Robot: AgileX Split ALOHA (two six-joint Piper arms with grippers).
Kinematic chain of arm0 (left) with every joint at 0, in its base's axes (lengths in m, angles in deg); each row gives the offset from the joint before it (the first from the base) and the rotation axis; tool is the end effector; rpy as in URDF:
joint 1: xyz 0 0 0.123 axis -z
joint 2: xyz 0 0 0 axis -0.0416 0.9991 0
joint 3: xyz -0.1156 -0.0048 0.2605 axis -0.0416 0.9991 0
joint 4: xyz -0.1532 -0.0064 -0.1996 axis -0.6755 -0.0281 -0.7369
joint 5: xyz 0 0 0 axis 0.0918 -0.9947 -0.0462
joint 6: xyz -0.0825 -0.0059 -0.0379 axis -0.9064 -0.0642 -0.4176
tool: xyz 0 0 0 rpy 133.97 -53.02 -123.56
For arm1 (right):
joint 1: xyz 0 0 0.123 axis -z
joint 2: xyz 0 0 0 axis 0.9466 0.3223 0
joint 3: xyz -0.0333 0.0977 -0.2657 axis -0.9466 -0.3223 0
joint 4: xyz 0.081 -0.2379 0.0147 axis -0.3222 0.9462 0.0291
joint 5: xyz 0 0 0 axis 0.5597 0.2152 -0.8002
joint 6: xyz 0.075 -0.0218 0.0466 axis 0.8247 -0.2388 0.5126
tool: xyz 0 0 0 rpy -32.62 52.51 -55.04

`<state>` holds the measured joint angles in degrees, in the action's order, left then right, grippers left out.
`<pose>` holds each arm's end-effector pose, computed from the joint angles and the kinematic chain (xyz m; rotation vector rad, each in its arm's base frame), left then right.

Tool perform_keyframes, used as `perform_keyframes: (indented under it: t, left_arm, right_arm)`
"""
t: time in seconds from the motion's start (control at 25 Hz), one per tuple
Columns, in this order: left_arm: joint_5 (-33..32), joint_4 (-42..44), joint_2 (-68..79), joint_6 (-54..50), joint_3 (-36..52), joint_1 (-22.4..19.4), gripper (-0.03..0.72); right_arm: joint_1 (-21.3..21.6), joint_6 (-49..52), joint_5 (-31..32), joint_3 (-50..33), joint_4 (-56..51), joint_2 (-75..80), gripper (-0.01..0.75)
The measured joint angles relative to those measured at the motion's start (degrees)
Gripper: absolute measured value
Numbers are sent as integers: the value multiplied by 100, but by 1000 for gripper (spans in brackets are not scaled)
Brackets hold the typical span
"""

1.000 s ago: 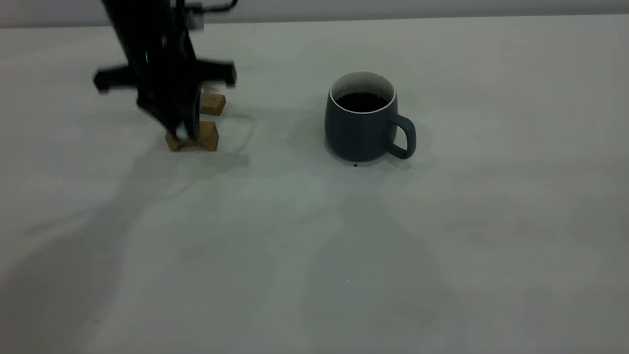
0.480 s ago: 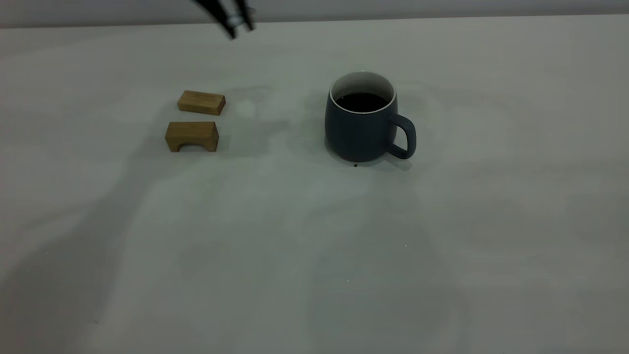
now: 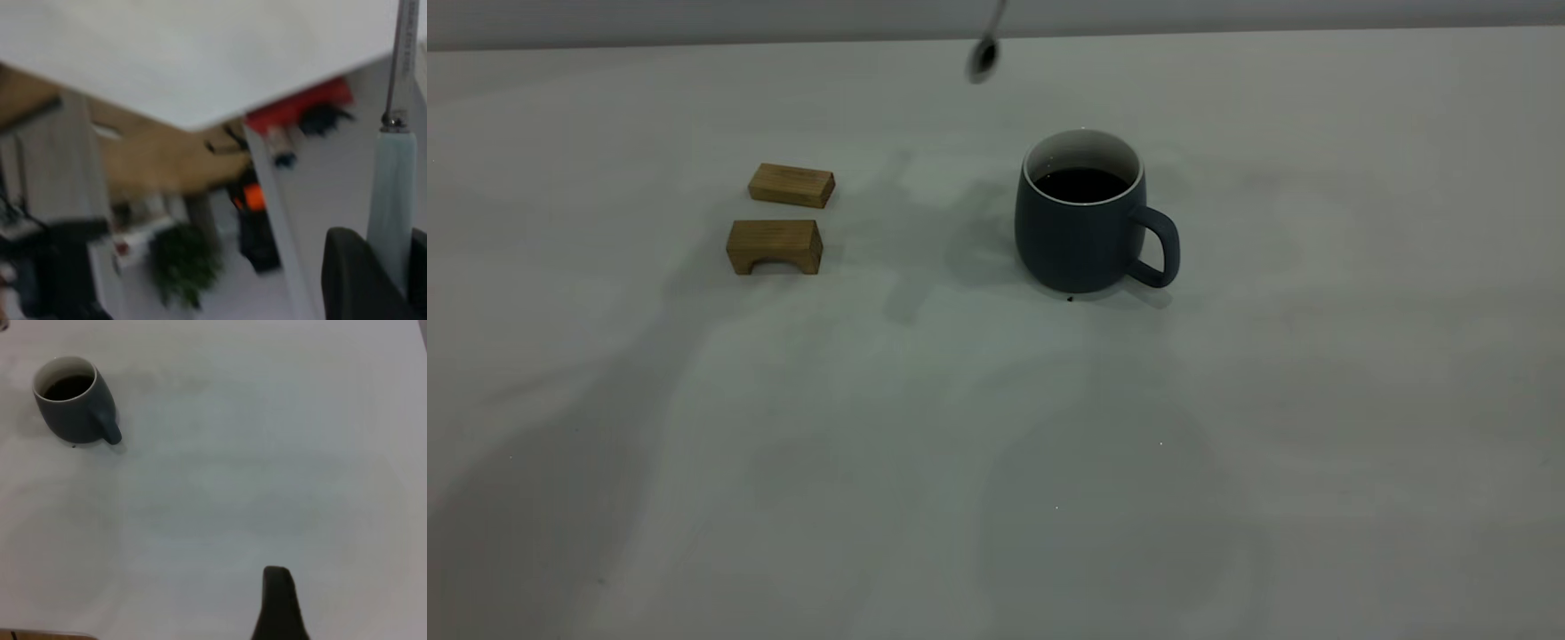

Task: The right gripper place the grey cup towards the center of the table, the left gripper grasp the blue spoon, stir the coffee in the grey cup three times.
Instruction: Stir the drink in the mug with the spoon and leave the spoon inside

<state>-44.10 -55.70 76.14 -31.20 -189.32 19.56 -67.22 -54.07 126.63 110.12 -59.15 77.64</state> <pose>0.4454 -0.2133 0.1836 1.2562 -2.0496 1.0512 -0.0021 0.0087 0.2634 -0.0785 2.1628 0.0095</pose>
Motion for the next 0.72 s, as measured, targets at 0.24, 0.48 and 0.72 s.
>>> perform_keyframes:
  t: [0.24, 0.48, 0.72]
  left_arm:
    - [0, -897, 183, -71, 0, 0, 166]
    - [0, -1247, 528, -320, -2, 0, 166]
    - [0, -1505, 962, -334, -2, 0, 166]
  right_arm:
    - [0, 0, 0, 0, 0, 0, 592]
    - [0, 0, 0, 0, 0, 0, 592]
    - [0, 0, 0, 0, 0, 0, 592]
